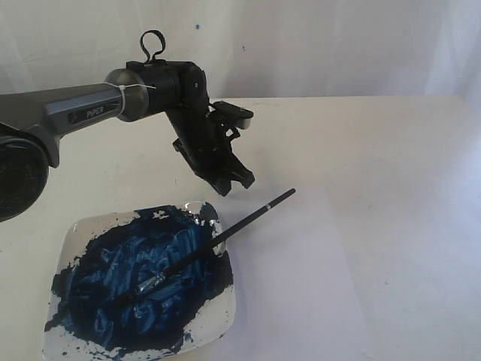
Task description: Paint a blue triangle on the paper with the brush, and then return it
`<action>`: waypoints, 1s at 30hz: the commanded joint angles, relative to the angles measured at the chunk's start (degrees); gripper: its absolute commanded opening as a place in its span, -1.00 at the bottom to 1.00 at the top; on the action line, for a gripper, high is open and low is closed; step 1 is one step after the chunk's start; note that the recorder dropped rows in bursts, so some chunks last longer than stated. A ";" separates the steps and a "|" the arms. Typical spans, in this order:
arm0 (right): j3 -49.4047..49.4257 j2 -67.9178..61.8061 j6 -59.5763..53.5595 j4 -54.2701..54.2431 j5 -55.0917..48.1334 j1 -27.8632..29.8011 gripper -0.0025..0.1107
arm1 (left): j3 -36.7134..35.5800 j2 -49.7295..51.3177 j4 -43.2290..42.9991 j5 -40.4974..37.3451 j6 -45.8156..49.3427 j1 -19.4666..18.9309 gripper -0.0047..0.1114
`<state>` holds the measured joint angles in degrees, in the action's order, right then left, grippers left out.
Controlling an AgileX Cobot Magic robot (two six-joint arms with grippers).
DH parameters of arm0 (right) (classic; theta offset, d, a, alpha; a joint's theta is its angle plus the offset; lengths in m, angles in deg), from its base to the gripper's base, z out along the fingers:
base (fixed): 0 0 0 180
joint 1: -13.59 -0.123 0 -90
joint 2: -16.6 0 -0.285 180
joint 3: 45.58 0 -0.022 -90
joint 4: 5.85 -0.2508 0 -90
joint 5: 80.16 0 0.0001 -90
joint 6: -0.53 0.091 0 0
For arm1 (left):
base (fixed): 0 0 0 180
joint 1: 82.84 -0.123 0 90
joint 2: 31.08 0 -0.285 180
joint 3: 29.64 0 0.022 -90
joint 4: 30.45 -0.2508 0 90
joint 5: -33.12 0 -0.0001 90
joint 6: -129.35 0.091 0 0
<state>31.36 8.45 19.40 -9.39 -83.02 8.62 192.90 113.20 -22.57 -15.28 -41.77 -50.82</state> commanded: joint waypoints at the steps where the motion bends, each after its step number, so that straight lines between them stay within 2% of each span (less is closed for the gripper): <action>1: 0.28 0.37 -0.03 0.52 0.15 0.26 -0.96 | 0.32 0.18 0.94 -1.76 0.16 0.06 -0.92; 30: 0.28 0.37 -0.03 0.52 0.15 0.26 -0.96 | 0.32 0.53 1.87 -4.59 0.16 0.06 -0.92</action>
<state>31.36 8.45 19.40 -9.39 -83.02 8.62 192.90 113.42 -21.96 -18.46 -41.77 -50.82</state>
